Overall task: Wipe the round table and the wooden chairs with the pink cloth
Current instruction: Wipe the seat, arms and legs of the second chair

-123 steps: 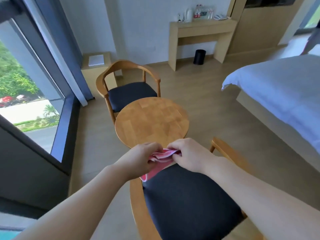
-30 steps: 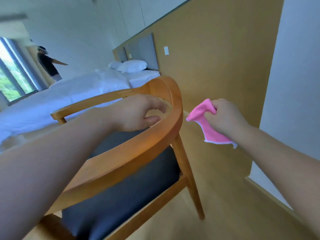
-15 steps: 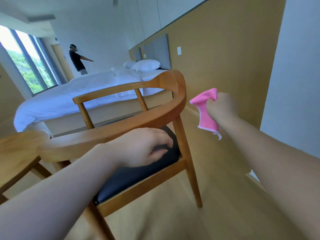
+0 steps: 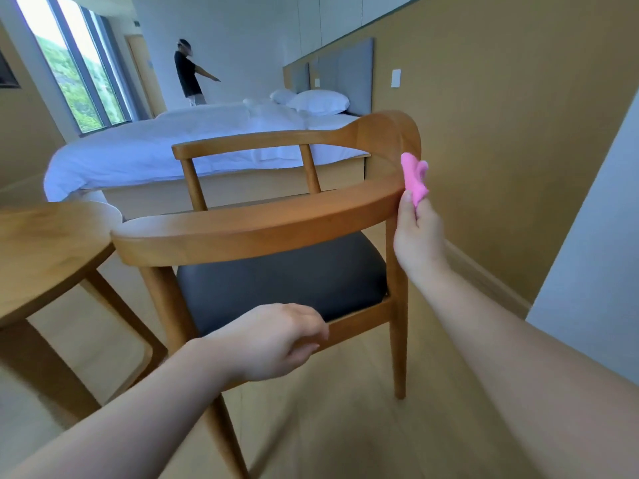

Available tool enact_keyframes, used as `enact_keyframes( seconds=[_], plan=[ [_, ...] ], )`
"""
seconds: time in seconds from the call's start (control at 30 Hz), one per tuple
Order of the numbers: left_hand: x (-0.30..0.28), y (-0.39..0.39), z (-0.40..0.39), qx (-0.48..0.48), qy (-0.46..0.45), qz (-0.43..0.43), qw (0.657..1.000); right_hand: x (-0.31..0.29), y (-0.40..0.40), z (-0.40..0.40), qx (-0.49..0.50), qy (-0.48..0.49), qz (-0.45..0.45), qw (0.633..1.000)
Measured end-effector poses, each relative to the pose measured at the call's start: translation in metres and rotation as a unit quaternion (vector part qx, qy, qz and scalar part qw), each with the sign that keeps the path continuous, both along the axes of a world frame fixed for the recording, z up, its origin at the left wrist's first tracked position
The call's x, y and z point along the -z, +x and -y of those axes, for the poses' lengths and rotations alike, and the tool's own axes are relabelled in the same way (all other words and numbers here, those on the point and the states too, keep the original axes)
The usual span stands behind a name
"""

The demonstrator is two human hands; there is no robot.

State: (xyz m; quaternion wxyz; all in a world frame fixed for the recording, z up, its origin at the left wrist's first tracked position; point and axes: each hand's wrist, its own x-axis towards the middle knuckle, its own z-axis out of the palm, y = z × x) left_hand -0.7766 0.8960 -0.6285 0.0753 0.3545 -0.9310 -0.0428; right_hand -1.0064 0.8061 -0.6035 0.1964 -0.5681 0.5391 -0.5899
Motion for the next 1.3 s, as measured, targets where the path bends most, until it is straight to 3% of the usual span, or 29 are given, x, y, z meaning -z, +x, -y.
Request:
enact_keyframes(
  seconds=[0.23, 0.37, 0.53, 0.67, 0.77, 0.9, 1.0, 1.3],
  plan=[
    [0.016, 0.033, -0.018, -0.028, 0.011, 0.001, 1.0, 0.019, 0.029, -0.023, -0.021, -0.149, -0.095, 0.984],
    [0.022, 0.051, -0.034, -0.03, 0.015, 0.002, 0.999, 0.03, 0.035, -0.027, -0.019, -0.185, -0.209, 0.96],
    [0.028, 0.072, -0.052, -0.038, 0.018, -0.006, 0.999, 0.032, 0.04, -0.028, 0.019, -0.272, -0.404, 0.873],
    [0.03, 0.09, -0.061, -0.068, 0.028, 0.004, 0.997, 0.026, 0.045, -0.027, 0.02, -0.363, -0.537, 0.761],
    [0.032, 0.106, -0.066, -0.09, 0.043, 0.01, 0.995, 0.017, 0.052, -0.026, 0.012, -0.431, -0.587, 0.685],
    [0.036, 0.121, -0.069, -0.117, 0.069, 0.015, 0.991, 0.004, 0.07, -0.028, 0.007, -0.484, -0.619, 0.618],
    [0.037, 0.13, -0.071, -0.132, 0.072, 0.009, 0.989, 0.0, 0.088, -0.032, 0.008, -0.497, -0.64, 0.586],
    [0.046, 0.164, -0.074, -0.208, 0.112, -0.002, 0.972, -0.011, 0.173, -0.06, -0.011, -0.49, -0.671, 0.557]
  ],
)
